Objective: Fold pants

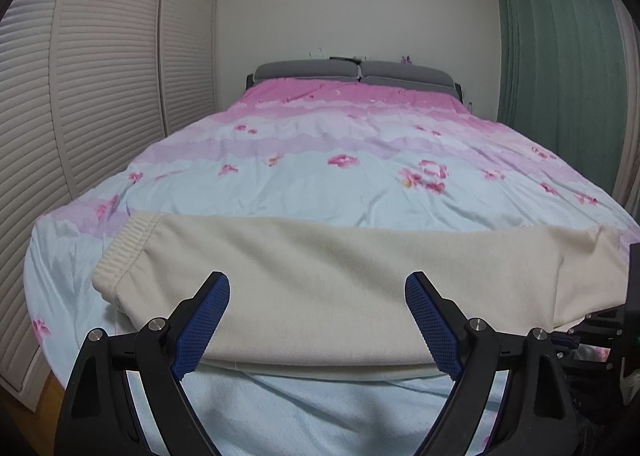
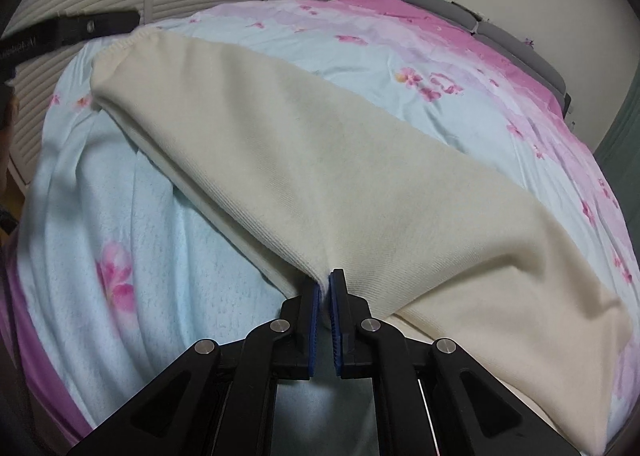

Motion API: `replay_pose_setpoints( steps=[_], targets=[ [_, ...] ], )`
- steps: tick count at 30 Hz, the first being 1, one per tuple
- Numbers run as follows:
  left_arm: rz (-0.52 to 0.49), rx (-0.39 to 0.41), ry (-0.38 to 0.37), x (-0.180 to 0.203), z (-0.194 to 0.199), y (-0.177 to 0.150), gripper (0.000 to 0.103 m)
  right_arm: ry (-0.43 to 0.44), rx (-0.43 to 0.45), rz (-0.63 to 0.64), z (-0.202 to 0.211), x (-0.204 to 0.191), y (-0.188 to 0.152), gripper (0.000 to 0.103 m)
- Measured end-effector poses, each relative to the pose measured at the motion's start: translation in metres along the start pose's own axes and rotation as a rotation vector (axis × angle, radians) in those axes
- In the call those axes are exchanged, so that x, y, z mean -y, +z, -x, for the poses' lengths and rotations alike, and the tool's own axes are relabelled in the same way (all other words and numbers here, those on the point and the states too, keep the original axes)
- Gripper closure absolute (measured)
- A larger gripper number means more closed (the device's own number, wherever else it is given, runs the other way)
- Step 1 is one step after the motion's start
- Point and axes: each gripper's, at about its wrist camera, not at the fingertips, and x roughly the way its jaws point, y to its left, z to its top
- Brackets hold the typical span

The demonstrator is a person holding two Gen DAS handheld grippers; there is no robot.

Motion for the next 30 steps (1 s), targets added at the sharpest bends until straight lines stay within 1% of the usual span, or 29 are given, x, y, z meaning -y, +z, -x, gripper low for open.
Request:
replay_pose_setpoints(
  steps=[3,5,6,8,10,13,14,15,16,18,19,23,24,27,30],
  targets=[
    [0.001,-0.004,-0.005,0.002,0.001,0.001,0.013,0.003,0.028,-0.032,0.012,0.005,0.000,0.085],
    [0.003,-0.007,-0.018,0.006,0.003,0.004,0.013,-0.024,0.074,-0.085,0.031,0.017,-0.003,0.070],
    [0.005,-0.005,-0.024,0.008,0.004,0.005,0.013,-0.038,0.097,-0.112,0.040,0.023,-0.005,0.068],
    [0.002,0.001,-0.048,0.018,0.005,0.010,0.013,-0.086,0.140,-0.182,0.064,0.044,-0.015,0.068],
    [-0.012,0.006,-0.082,0.036,0.005,0.014,0.013,-0.148,0.145,-0.231,0.081,0.066,-0.028,0.068],
    [-0.044,0.014,-0.136,0.067,0.003,0.019,0.013,-0.242,0.118,-0.298,0.103,0.104,-0.057,0.068],
    [-0.063,0.019,-0.165,0.084,0.003,0.020,0.013,-0.272,0.102,-0.324,0.109,0.117,-0.069,0.068],
    [-0.075,0.022,-0.185,0.097,0.003,0.021,0.013,-0.289,0.079,-0.368,0.115,0.133,-0.079,0.068],
    [-0.087,0.025,-0.207,0.112,0.004,0.021,0.013,-0.296,0.078,-0.400,0.120,0.143,-0.087,0.068],
    [-0.103,0.029,-0.250,0.141,0.006,0.022,0.013,-0.338,0.073,-0.474,0.133,0.169,-0.109,0.068],
    [-0.111,0.028,-0.265,0.153,0.006,0.022,0.013,-0.336,0.057,-0.529,0.138,0.184,-0.120,0.068],
    [-0.144,0.034,-0.325,0.208,0.010,0.021,0.013,-0.288,0.065,-0.753,0.149,0.225,-0.159,0.068],
    [-0.154,0.038,-0.335,0.223,0.011,0.021,0.013,-0.288,0.068,-0.806,0.151,0.233,-0.170,0.068],
    [-0.169,0.049,-0.356,0.257,0.013,0.020,0.013,-0.285,0.083,-0.941,0.151,0.251,-0.198,0.067],
    [-0.178,0.057,-0.366,0.282,0.015,0.018,0.013,-0.281,0.093,-1.029,0.148,0.266,-0.220,0.067]
  ],
)
